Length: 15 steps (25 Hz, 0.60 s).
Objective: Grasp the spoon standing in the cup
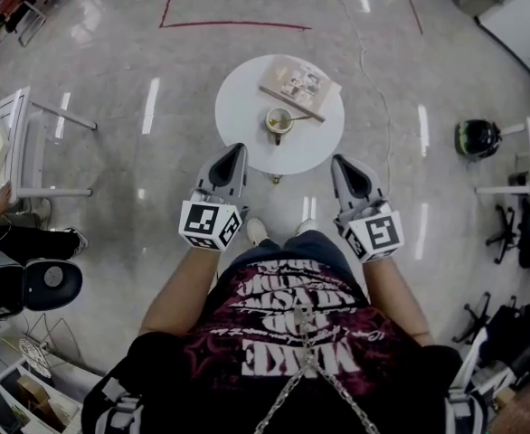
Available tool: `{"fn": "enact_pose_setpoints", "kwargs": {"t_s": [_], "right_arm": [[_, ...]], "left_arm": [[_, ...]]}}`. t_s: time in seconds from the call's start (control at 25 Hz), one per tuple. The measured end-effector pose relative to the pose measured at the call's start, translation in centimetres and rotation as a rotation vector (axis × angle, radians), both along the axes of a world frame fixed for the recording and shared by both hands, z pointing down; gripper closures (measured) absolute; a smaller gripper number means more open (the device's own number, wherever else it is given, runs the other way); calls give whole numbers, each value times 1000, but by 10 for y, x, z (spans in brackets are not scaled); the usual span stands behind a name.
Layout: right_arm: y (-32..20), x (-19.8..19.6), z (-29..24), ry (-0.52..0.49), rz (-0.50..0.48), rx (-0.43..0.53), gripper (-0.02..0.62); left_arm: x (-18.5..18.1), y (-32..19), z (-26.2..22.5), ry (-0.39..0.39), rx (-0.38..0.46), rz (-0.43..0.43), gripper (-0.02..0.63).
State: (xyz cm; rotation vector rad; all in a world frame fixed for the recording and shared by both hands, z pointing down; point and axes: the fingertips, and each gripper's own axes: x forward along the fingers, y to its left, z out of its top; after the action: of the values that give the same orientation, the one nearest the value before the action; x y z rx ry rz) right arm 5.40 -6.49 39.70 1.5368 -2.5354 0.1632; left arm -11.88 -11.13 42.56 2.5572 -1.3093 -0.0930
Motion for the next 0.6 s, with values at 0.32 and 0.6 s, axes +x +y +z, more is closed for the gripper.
{"fn": "enact_pose_setpoints", "kwargs": {"t_s": [0.32,0.6], "right_arm": [[-1,4,-8,2,2,19,566],[-10,4,-5,-9,-14,16,565]], "left_arm": [[0,-2,-1,6,3,-9,581],[-1,-4,1,-8,-3,-19,581]]}}
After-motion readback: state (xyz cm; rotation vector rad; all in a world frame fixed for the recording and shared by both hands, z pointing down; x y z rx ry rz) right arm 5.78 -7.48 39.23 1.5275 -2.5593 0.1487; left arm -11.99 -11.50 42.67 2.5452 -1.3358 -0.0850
